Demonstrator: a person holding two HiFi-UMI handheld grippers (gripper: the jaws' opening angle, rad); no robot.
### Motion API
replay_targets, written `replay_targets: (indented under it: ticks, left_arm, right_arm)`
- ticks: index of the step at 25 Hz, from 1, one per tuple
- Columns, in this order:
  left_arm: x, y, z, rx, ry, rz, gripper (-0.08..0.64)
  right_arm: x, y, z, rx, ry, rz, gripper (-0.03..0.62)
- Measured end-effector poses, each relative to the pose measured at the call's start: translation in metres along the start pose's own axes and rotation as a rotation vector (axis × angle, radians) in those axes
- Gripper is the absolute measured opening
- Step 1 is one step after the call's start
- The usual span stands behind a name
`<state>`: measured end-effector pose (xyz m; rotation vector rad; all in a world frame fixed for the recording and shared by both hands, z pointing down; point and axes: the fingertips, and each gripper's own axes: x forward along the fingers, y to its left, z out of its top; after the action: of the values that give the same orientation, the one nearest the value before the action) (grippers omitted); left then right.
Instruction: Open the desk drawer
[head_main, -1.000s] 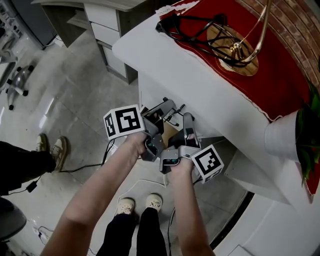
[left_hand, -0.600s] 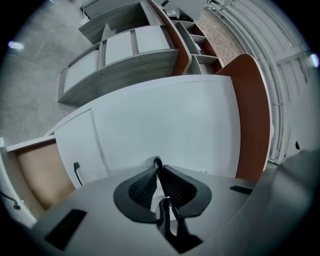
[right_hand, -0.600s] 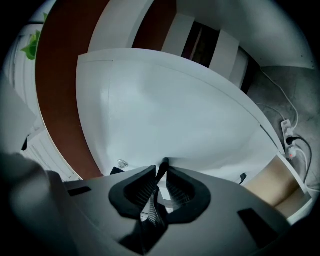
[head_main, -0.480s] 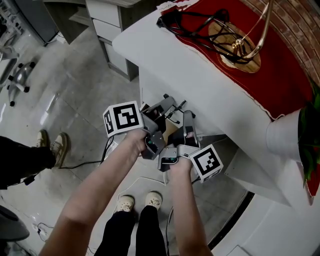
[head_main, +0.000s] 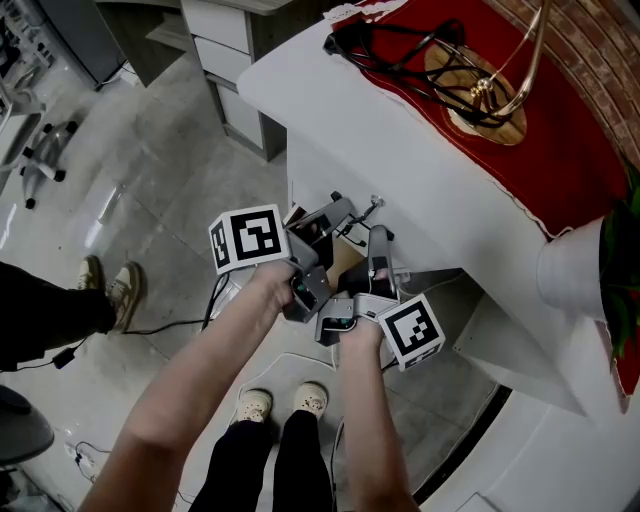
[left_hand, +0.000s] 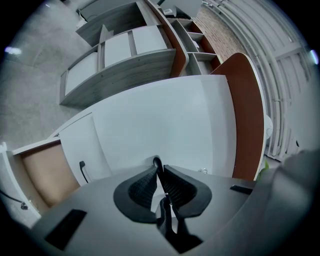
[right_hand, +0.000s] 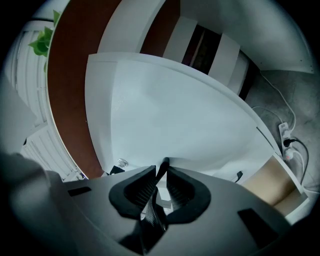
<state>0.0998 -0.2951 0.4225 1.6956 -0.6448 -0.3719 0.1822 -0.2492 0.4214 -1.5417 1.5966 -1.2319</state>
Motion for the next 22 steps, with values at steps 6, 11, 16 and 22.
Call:
replay_targets:
  ticks: [6,11,16,22]
  left_arm:
    - [-0.028,-0.009,-0.009,0.006,0.013,-0.012,0.051]
    - [-0.034,-0.008,-0.011,0.016,0.014,-0.006,0.051]
    - [-0.035,-0.003,-0.014,0.014,0.017,0.012,0.051]
    - [-0.038,0.002,-0.017,0.012,0.017,0.021,0.051]
  right_arm:
    - [-0.022,0.017,-0.017,0.036,-0.023,0.029,0.077]
    - [-0.029,0.012,-0.021,0.009,-0.012,-0.005,0.075]
    - [-0.027,0.012,-0.025,0.055,-0.005,0.017,0.074]
    - [-0.029,0.006,-0.029,0.054,0.002,0.015,0.072]
